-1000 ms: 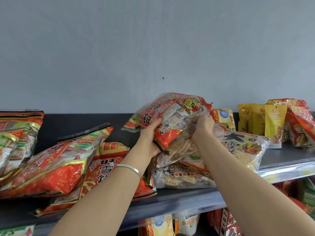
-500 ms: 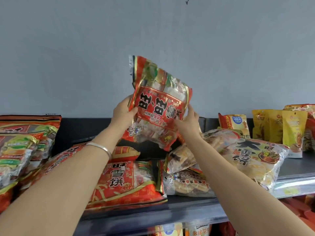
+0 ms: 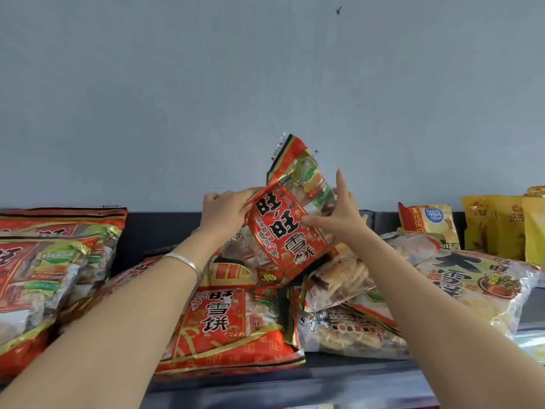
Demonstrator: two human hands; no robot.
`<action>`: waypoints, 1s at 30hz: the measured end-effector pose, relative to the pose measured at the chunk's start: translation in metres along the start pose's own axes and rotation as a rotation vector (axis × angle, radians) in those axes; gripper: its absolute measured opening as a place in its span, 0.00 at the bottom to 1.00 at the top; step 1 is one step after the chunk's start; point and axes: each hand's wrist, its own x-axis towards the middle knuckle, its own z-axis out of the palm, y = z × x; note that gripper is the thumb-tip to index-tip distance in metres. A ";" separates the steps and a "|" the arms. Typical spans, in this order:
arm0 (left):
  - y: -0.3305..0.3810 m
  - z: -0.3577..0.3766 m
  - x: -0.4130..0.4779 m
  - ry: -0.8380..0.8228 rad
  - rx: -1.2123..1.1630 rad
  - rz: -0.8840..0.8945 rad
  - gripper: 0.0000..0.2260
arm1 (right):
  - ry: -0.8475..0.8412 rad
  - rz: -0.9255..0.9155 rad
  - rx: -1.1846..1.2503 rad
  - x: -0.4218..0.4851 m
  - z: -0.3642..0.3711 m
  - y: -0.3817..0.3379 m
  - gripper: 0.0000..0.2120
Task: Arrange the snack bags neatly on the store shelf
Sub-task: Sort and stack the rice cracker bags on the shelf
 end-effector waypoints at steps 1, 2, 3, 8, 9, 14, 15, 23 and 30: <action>0.002 0.002 0.001 0.001 0.009 0.020 0.17 | -0.050 -0.017 0.014 0.002 -0.005 -0.001 0.61; 0.005 0.003 0.003 0.014 0.026 0.030 0.17 | -0.097 -0.015 0.024 0.004 -0.009 -0.002 0.59; 0.006 0.006 0.005 0.038 0.048 0.028 0.17 | -0.135 0.000 0.015 0.005 -0.012 -0.003 0.55; 0.010 0.024 0.015 0.155 0.096 -0.077 0.14 | -0.154 0.090 -0.013 0.026 -0.015 0.020 0.43; 0.012 0.026 0.016 0.165 0.102 -0.095 0.14 | -0.139 0.087 -0.014 0.024 -0.014 0.017 0.42; 0.012 0.027 0.017 0.250 0.067 -0.112 0.28 | 0.036 0.087 -0.020 0.021 -0.017 0.000 0.27; 0.010 0.027 0.014 0.289 0.043 -0.111 0.30 | 0.095 0.088 -0.017 0.021 -0.018 -0.002 0.27; -0.007 0.066 -0.042 -0.275 -0.009 -0.140 0.22 | 0.334 0.099 -0.280 0.014 0.009 -0.008 0.23; -0.008 0.096 -0.051 -0.552 0.182 -0.090 0.25 | 0.295 0.104 -0.310 0.018 0.046 0.013 0.22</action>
